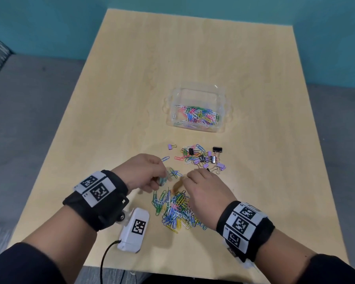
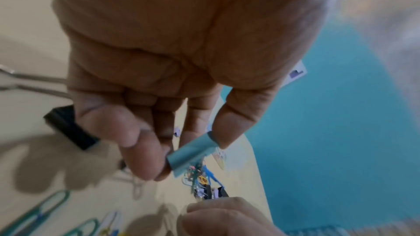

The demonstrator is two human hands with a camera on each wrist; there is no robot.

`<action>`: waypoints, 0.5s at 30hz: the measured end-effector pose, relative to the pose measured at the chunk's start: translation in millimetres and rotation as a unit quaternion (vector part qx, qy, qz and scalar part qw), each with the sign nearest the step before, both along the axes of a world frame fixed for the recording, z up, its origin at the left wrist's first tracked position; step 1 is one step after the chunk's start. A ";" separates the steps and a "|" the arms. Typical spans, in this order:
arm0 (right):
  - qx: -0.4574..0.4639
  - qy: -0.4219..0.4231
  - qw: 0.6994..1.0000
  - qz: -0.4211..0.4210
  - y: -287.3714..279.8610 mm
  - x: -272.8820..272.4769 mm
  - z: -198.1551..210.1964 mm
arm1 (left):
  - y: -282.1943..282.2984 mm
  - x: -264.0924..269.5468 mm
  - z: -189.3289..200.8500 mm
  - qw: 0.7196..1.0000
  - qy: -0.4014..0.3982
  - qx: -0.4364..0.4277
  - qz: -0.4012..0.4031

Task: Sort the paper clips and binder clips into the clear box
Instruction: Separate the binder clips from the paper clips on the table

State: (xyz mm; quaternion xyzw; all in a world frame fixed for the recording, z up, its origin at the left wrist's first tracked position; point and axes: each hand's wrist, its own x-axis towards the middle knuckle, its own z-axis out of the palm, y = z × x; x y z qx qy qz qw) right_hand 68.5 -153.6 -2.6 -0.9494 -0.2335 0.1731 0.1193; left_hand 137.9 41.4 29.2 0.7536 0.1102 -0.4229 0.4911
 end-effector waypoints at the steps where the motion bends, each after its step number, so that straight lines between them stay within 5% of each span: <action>1: 0.002 -0.005 1.000 -0.005 -0.5 -0.7 1.1 | 0.2 -0.6 -0.6 1.000 0.019 -0.005 0.015; 8: 0.075 0.020 0.992 -0.095 6.7 0.1 13.6 | 0.0 -6.6 -4.3 0.999 0.030 -0.006 0.025; 15: 0.045 0.032 0.994 -0.094 10.6 11.6 9.1 | 8.5 -2.4 2.6 0.987 -0.143 0.063 0.028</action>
